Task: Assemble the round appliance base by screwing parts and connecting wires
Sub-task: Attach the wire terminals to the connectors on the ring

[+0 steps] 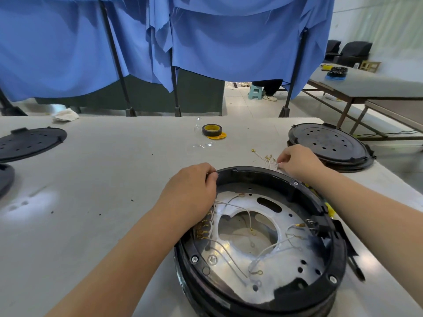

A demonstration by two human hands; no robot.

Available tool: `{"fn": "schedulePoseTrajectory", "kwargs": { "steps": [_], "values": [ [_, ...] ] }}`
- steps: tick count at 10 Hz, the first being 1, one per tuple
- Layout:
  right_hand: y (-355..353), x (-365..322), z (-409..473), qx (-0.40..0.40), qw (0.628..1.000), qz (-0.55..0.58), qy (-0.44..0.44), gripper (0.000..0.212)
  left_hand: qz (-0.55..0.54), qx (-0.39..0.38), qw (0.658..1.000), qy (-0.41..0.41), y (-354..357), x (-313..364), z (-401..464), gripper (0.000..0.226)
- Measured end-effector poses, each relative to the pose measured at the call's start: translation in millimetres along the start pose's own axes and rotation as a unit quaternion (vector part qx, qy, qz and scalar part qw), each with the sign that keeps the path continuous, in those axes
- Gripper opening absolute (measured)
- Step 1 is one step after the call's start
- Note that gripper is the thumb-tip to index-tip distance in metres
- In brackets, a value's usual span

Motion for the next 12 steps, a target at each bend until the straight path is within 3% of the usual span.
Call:
{"fn": "schedulePoseTrajectory", "kwargs": {
  "steps": [6, 8, 9, 11, 12],
  "values": [
    [0.3, 3.3, -3.4, -0.035, 0.999, -0.005, 0.006, 0.009, -0.005, -0.009, 1.000, -0.009, 1.6, -1.2, 1.5, 0.027],
    [2.4, -2.5, -2.9, -0.047, 0.998, -0.019, 0.025, 0.037, -0.009, -0.008, 1.000, -0.010, 0.2, 0.3, 0.2, 0.027],
    [1.8, -4.4, -3.6, -0.056, 0.998, -0.016, 0.029, 0.039, -0.005, -0.009, 1.000, -0.010, 0.1, 0.7, 0.0, 0.027],
    [0.6, -6.7, -4.7, -0.054, 0.998, 0.000, 0.028, 0.010, -0.002, -0.012, 1.000, -0.012, 0.0, 0.7, -0.4, 0.028],
    [0.6, -9.7, -6.2, -0.065, 0.997, 0.027, 0.018, 0.008, 0.000, -0.011, 1.000, -0.010, -0.4, 1.2, -0.6, 0.028]
  ]
}}
Point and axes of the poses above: each hand's wrist, its own z-axis towards the middle knuckle, its own y-axis out of the palm, x = y × z, the point moved 5 cm from there along z, towards the middle knuckle, and after that the axes turned 11 degrees about -x, right-handed, at the moved point
